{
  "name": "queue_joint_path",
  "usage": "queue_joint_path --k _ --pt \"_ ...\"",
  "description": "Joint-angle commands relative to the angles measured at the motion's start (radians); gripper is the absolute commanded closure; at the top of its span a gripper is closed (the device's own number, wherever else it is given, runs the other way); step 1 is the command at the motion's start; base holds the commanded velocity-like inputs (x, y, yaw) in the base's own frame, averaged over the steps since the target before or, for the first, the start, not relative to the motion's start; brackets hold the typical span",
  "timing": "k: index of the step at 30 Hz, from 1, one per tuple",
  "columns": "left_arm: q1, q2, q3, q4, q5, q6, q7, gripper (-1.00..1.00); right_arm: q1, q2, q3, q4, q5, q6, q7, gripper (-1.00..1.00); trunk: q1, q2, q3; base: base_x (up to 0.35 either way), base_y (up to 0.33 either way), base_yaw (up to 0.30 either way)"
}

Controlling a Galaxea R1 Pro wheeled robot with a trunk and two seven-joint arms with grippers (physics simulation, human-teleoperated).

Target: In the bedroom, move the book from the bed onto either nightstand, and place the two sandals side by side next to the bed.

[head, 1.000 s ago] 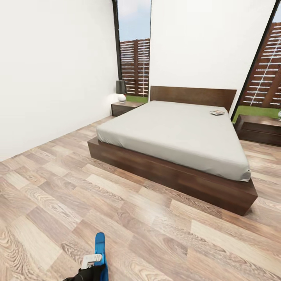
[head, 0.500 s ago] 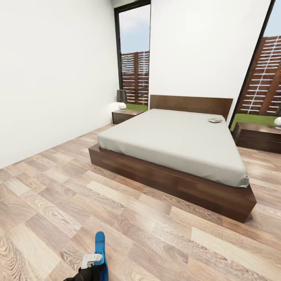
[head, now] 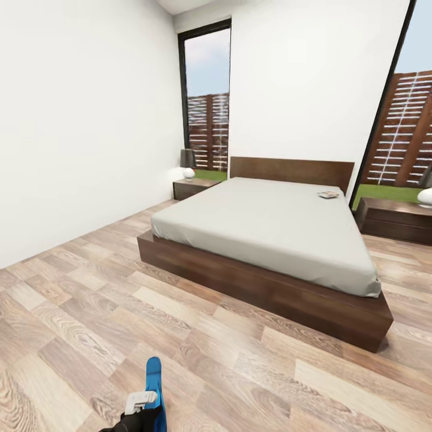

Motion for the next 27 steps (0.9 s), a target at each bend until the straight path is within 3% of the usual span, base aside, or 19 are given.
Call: queue_joint_path --k 1,17,27 --pt "-0.001 0.0 0.003 0.003 0.005 0.0 -0.006 1.0 0.0 0.001 -0.003 0.0 -0.009 0.01 0.004 -1.0 -0.004 0.007 0.002 0.0 0.0 0.0" --pt "0.0 0.0 0.003 0.004 0.005 0.0 -0.006 1.0 0.0 0.001 -0.003 0.0 -0.009 0.01 0.004 -1.0 -0.065 0.119 0.052 0.0 0.0 0.0" --pt "-0.001 0.0 0.003 0.005 0.005 0.0 -0.007 1.0 0.0 0.0 -0.003 0.0 -0.009 0.011 0.004 -1.0 -0.065 0.119 0.046 0.0 0.0 0.0"
